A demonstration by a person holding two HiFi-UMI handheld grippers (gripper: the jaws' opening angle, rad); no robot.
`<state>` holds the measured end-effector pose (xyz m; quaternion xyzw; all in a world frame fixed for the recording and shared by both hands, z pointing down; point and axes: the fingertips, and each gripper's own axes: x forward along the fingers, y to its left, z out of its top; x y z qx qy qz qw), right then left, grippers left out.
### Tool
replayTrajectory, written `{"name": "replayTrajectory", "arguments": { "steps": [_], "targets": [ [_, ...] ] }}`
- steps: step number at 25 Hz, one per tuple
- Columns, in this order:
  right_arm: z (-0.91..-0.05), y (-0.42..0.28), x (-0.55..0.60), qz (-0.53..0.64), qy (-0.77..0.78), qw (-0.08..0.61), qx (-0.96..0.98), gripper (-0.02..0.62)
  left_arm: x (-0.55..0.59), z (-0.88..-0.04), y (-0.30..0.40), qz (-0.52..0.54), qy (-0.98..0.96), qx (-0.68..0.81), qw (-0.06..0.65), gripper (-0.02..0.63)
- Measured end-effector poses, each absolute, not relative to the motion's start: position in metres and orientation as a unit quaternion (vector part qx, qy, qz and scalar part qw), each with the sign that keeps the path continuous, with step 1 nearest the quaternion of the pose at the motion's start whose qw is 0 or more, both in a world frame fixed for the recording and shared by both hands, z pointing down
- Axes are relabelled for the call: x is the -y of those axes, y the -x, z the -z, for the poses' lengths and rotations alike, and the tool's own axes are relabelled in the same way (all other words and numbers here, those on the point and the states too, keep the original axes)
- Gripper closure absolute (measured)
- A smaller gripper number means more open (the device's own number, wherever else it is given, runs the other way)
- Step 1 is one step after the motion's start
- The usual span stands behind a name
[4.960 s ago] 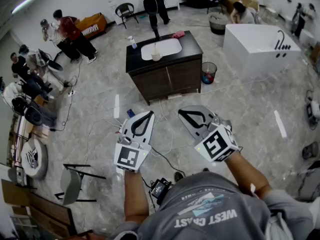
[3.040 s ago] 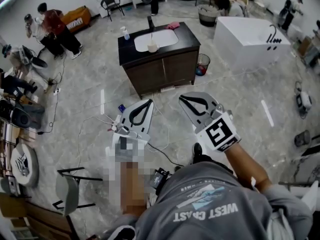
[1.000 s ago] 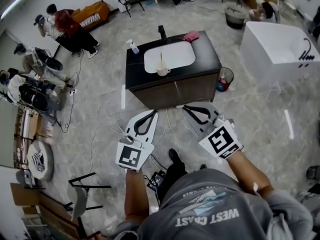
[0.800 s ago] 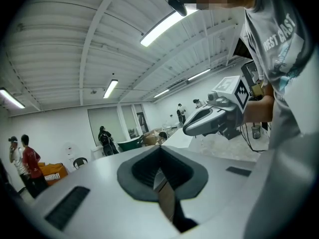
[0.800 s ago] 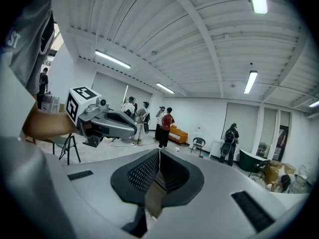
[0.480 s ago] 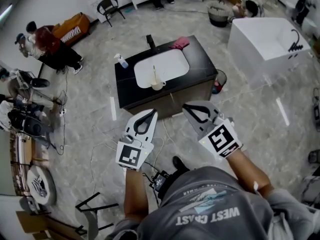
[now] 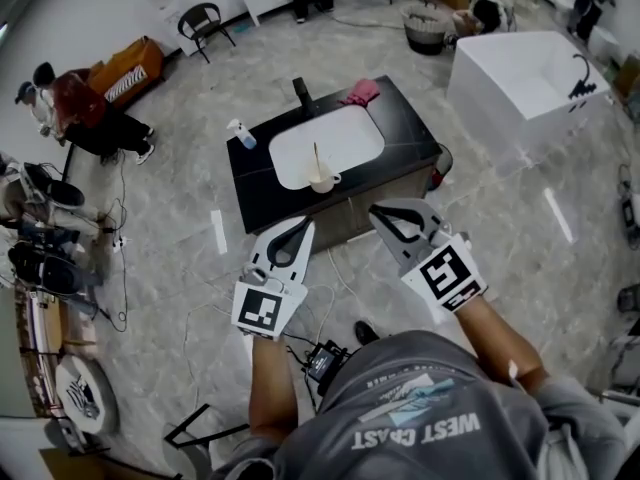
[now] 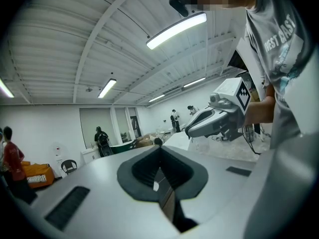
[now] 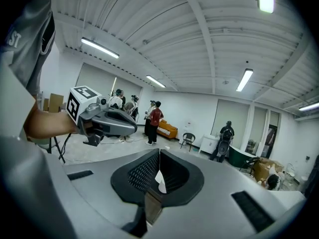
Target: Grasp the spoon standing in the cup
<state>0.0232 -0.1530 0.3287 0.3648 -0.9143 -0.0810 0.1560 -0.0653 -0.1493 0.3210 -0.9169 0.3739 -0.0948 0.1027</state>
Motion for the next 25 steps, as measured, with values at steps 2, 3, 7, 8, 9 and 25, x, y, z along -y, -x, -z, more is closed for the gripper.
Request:
{"name": "replayTrajectory", "arguments": {
  "steps": [2, 3, 7, 8, 9, 25],
  "targets": [
    [-0.327, -0.016, 0.157, 0.082, -0.370, 0.158, 0.912, 0.563, 0.153, -0.320, 0.074, 0.091, 0.919, -0.370, 0.102, 0.604],
    [-0.327, -0.011, 0.159, 0.083, -0.372, 0.159, 0.911, 0.563, 0.155, -0.320, 0.078, 0.090, 0.920, -0.368, 0.103, 0.604],
    [-0.325, 0.006, 0.165, 0.079, -0.382, 0.159, 0.907, 0.563, 0.161, -0.321, 0.098, 0.085, 0.922, -0.364, 0.103, 0.604],
    [-0.325, 0.010, 0.167, 0.077, -0.385, 0.159, 0.906, 0.563, 0.162, -0.321, 0.102, 0.083, 0.923, -0.362, 0.102, 0.604],
    [-0.325, 0.014, 0.169, 0.077, -0.387, 0.159, 0.905, 0.563, 0.163, -0.322, 0.106, 0.082, 0.923, -0.361, 0.103, 0.604],
    [-0.332, 0.049, 0.218, 0.083, -0.363, 0.173, 0.912, 0.563, 0.198, -0.328, 0.147, 0.074, 0.914, -0.388, 0.091, 0.604]
  ]
}}
